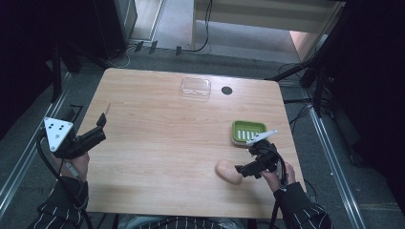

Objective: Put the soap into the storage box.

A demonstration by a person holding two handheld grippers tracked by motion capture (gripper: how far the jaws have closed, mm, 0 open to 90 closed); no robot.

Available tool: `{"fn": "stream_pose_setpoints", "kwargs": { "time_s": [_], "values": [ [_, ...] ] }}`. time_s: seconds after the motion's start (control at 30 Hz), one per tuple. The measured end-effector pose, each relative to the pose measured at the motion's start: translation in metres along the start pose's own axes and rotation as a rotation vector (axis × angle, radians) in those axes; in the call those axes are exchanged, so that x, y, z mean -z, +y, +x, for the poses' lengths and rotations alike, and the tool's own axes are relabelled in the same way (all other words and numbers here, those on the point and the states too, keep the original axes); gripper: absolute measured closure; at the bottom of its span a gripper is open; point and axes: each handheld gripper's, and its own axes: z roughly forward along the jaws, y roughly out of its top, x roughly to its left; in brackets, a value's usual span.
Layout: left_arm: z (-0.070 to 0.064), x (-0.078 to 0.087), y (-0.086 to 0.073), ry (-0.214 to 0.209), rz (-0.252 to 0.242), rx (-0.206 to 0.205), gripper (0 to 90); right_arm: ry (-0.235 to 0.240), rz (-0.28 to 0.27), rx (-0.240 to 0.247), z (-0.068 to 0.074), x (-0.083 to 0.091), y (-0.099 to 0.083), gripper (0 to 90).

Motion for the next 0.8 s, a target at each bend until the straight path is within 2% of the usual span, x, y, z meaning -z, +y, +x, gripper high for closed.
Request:
{"fn": "stream_pose_setpoints", "kwargs": {
  "time_s": [0.3, 0.5, 0.8],
  "values": [
    [0.000, 0.000, 0.000, 0.000, 0.002, 0.000, 13.5, 0.013, 0.022, 0.040, 0.006, -0.008, 0.008, 1.1],
    [0.000, 0.000, 0.000, -0.003, 0.005, 0.000, 13.5, 0.018, 0.063, 0.075, 0.011, -0.015, 0.014, 1.2],
    [0.000, -0.001, 0.000, -0.005, 0.008, 0.001, 13.5, 0.054, 0.113, 0.126, 0.016, -0.023, 0.020, 5.2]
  ]
}}
